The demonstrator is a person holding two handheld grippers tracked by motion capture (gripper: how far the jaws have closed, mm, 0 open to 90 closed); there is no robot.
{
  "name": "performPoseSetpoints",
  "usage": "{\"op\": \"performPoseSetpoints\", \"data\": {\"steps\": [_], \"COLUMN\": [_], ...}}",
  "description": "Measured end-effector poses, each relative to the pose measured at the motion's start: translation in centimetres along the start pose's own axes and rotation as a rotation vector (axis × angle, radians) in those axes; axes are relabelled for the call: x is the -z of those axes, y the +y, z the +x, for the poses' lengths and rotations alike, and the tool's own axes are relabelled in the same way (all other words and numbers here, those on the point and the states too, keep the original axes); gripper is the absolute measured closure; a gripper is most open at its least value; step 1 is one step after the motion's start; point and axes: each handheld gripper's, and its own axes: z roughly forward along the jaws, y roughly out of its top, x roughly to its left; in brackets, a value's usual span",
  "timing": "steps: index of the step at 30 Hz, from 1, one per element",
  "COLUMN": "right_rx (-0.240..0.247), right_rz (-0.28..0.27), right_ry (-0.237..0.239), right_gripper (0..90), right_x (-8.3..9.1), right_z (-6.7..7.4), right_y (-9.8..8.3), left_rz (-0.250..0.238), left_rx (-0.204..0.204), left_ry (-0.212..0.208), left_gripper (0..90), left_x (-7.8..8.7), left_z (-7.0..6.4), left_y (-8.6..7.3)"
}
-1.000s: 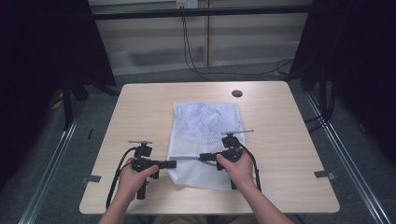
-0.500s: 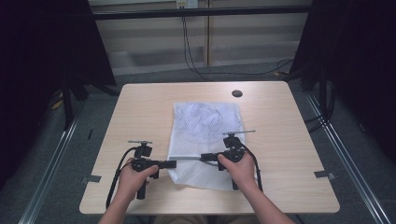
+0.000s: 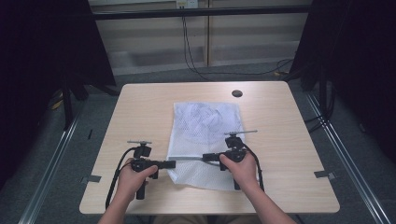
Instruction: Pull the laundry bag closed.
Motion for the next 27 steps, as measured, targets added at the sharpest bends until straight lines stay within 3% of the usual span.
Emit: {"op": "performPoseSetpoints", "data": {"steps": [7,9,27], "right_rx": [0.009,0.002,0.004], "right_rz": [0.004,0.003,-0.001], "right_ry": [-0.003,0.001,0.002], "right_gripper": [87.9,87.9,87.9], "right_x": [0.05,0.2,0.85], "right_z": [-0.02,-0.1,-0.38], "right_y": [0.0,0.06,0.37], "left_rz": [0.004,-0.004,-0.002], "left_rx": [-0.006,0.01,0.005], "left_ry": [0.017,0.0,0.004], "left_gripper": [88.2,88.2,88.2], "left_x": [0.05,0.06,0.13], "left_z": [0.15,0.14,0.23], "left_y": [-0.09,-0.1,-0.03]}}
